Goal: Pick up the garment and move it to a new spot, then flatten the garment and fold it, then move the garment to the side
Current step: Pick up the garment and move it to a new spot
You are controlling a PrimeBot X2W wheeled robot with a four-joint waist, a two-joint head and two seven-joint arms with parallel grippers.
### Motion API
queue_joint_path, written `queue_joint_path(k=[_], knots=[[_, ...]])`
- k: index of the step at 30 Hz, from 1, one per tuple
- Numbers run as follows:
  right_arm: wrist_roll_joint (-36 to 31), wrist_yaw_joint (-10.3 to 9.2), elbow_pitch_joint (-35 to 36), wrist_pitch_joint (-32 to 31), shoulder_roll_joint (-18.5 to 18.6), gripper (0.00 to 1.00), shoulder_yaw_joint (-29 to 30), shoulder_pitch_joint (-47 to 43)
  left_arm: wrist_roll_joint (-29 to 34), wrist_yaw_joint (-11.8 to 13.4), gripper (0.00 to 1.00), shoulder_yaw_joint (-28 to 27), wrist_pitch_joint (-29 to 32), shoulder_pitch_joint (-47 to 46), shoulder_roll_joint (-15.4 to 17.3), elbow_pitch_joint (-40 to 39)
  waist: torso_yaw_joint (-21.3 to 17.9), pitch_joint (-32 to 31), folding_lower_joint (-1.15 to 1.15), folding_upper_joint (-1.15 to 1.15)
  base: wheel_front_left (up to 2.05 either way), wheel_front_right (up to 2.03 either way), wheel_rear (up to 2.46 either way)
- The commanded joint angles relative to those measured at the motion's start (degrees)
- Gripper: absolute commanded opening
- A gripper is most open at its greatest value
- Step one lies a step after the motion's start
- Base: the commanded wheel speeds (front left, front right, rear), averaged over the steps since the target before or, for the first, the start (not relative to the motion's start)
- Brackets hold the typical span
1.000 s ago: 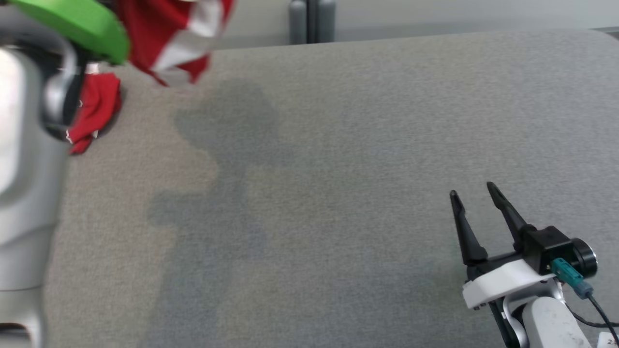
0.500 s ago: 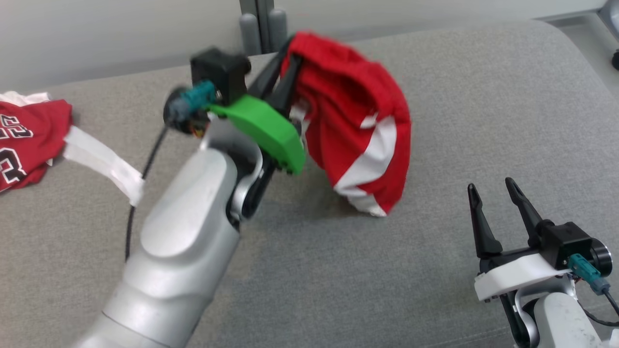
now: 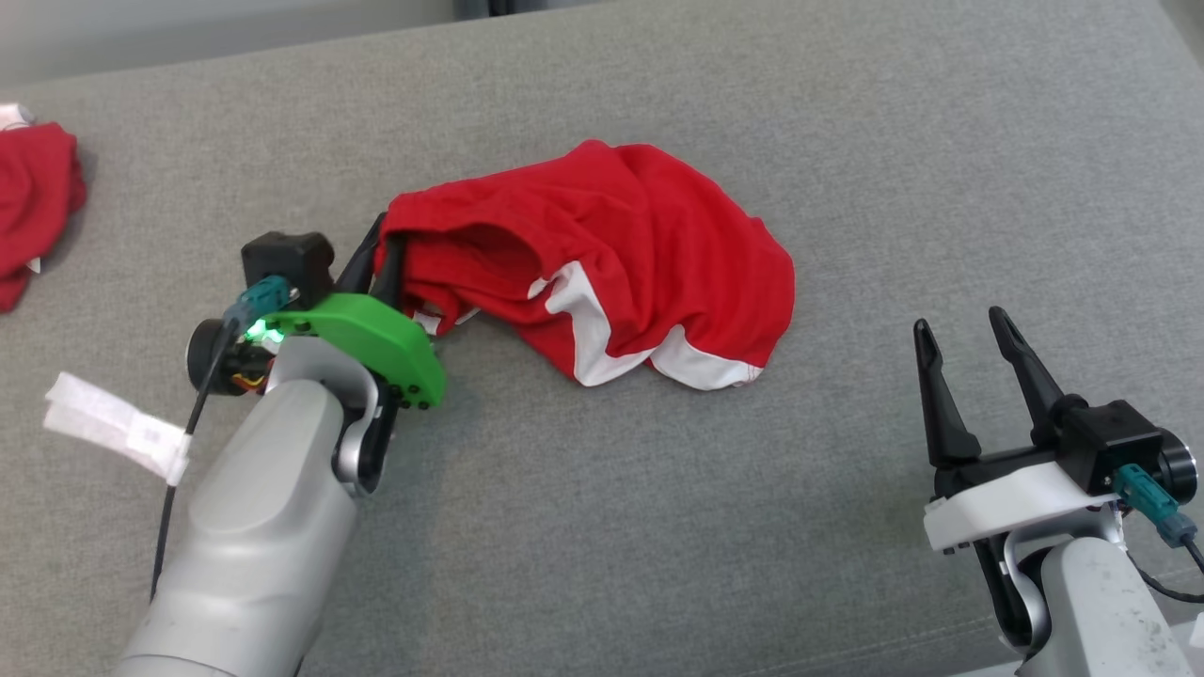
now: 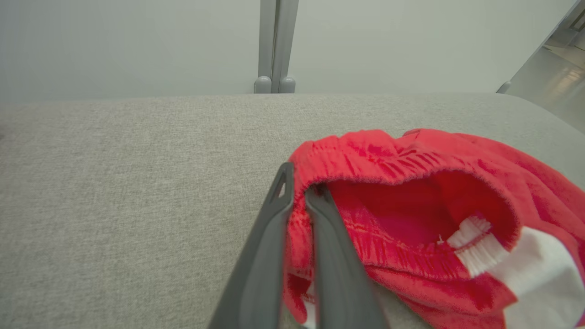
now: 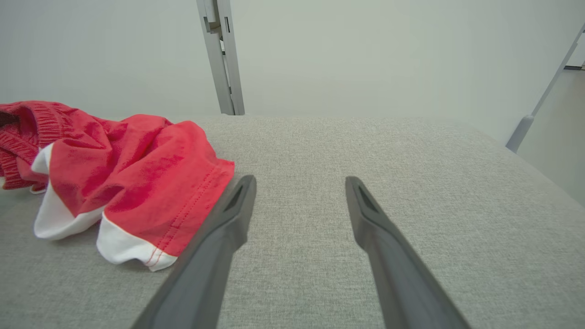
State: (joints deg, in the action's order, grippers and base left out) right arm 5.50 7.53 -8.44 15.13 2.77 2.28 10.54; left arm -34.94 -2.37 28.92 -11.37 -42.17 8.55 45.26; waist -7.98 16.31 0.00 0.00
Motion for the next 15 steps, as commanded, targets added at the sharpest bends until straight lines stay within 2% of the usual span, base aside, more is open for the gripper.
queue_joint_path(k=[1, 3, 5, 6, 7, 10, 15], knots=[[-0.29, -0.08, 0.24, 0.04, 0.2, 1.0, 0.08, 0.75, -0.03, -0.36, 0.0, -0.33, -0.78, 0.65, 0.86, 1.14, 0.41, 1.21, 0.0, 0.0, 0.0, 0.0, 0.0], [-0.54, -0.08, 0.22, 0.04, 0.19, 1.0, 0.06, 0.84, -0.29, -0.79, 0.01, -0.78, -1.81, 0.83, 1.06, 2.85, 0.71, 1.48, 0.0, 0.0, 0.0, 0.0, 0.0], [-0.92, -0.08, 0.25, 0.04, 0.2, 1.0, -0.05, 1.02, -0.53, -1.29, 0.42, -1.29, -2.67, 1.2, 1.11, 4.17, 1.0, 1.56, 0.0, 0.0, 0.0, 0.0, 0.0], [-1.04, -0.08, 0.25, 0.04, 0.2, 1.0, -0.13, 1.1, -0.43, -1.48, 0.8, -1.59, -3.07, 1.39, 1.17, 4.61, 1.16, 1.51, 0.0, 0.0, 0.0, 0.0, 0.0], [-1.11, -0.08, 0.24, 0.04, 0.21, 1.0, -0.11, 1.14, -0.28, -1.78, 1.0, -1.9, -3.51, 1.63, 1.17, 4.79, 1.38, 1.4, 0.0, 0.0, 0.0, 0.0, 0.0], [-1.48, -0.08, 0.19, 0.04, 0.2, 1.0, -0.21, 1.03, 0.45, -2.36, 1.0, -2.55, -3.91, 2.48, 1.03, 4.54, 1.94, 0.81, 0.0, 0.0, 0.0, 0.0, 0.0], [-1.6, -0.08, -0.17, 0.04, 0.21, 1.0, -0.42, -0.4, 4.53, -3.17, 1.0, -6.34, -3.77, 7.46, 1.89, -3.07, 3.06, -1.92, 0.0, 0.0, 0.0, 0.0, 0.0]])
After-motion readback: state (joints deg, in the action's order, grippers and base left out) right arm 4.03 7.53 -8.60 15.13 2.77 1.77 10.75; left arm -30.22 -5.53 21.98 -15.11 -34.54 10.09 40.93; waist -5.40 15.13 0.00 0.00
